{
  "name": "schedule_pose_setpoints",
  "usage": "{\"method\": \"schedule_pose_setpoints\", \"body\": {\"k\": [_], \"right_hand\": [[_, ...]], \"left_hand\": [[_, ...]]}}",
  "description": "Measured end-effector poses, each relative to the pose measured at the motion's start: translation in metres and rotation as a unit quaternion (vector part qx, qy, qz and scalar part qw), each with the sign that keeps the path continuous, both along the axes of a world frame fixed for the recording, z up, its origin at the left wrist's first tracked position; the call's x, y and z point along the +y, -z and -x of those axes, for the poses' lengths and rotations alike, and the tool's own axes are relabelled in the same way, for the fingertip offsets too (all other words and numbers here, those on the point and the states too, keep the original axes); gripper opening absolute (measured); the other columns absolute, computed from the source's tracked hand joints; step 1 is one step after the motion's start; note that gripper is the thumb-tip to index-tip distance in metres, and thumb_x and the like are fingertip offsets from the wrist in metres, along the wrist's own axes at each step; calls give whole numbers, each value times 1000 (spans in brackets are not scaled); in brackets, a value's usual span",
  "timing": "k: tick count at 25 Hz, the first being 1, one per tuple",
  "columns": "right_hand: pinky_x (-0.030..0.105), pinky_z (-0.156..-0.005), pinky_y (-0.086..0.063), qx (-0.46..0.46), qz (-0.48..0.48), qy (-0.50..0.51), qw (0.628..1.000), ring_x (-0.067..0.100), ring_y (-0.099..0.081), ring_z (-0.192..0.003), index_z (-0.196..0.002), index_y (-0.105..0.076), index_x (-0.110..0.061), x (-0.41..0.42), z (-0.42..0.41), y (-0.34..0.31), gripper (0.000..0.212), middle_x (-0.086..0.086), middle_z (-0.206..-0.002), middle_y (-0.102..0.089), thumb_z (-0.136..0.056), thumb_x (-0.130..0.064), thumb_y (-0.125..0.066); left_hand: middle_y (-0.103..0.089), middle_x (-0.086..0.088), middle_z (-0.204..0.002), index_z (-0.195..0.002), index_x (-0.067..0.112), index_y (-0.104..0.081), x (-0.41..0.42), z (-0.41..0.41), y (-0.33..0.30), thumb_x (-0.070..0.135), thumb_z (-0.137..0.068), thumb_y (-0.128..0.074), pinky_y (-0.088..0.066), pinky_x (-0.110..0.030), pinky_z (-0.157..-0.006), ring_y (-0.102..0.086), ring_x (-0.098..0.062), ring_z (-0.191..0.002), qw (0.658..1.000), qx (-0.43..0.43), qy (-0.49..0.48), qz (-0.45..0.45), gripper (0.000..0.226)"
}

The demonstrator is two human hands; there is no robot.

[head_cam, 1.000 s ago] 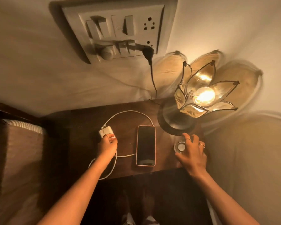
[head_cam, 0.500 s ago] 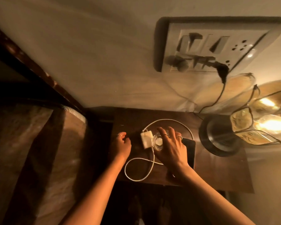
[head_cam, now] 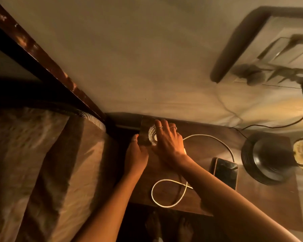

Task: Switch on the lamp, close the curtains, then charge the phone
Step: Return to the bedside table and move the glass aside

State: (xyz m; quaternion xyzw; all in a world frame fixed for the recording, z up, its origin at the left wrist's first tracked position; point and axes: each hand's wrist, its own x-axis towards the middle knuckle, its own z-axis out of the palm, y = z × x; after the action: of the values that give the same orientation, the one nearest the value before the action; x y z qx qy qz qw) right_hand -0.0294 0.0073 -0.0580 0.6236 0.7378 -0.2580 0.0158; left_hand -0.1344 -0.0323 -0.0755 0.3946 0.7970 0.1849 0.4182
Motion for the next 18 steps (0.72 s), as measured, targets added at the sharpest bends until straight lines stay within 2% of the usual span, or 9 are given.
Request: {"method": "schedule_pose_setpoints", "body": {"k": [9, 14, 16, 18], "right_hand": [[49, -90, -48, -9, -6, -3, 1000, 40, -40, -126, -135, -29, -19, 25, 17, 20, 81, 10, -134, -38, -71, -41, -74], [48, -96, -44, -11, -4, 5, 1000, 40, -36, -130, -139, -25, -20, 23, 16, 23, 84, 10, -142, -32, -73, -43, -72], [49, -103, -39, 8, 7, 2, 1000, 40, -28, -136, -143, -18, -23, 22, 13, 22, 90, 10, -150, -24, -74, -42, -72], [50, -112, -26, 55, 41, -1, 998, 40, -9, -144, -148, -1, -27, 16, 5, 19, 103, 9, -159, -4, -75, -42, -72]], "left_hand": [[-36, -9, -151, -143, 17, -30, 12, 7, 17, 22, -97, -38, -33, -37, -109, -35, -26, -138, 1000, -3, 18, 8, 48], [-38, -7, -150, -142, 19, -31, 8, 7, 21, 23, -97, -38, -36, -36, -107, -38, -24, -136, 1000, 3, 24, 13, 46], [-37, -7, -150, -142, 19, -31, 6, 5, 23, 24, -97, -39, -37, -37, -106, -38, -25, -136, 999, 11, 28, 18, 46], [-36, -8, -151, -143, 19, -31, 4, 5, 25, 23, -96, -41, -37, -39, -107, -37, -26, -137, 999, 12, 24, 24, 48]]}}
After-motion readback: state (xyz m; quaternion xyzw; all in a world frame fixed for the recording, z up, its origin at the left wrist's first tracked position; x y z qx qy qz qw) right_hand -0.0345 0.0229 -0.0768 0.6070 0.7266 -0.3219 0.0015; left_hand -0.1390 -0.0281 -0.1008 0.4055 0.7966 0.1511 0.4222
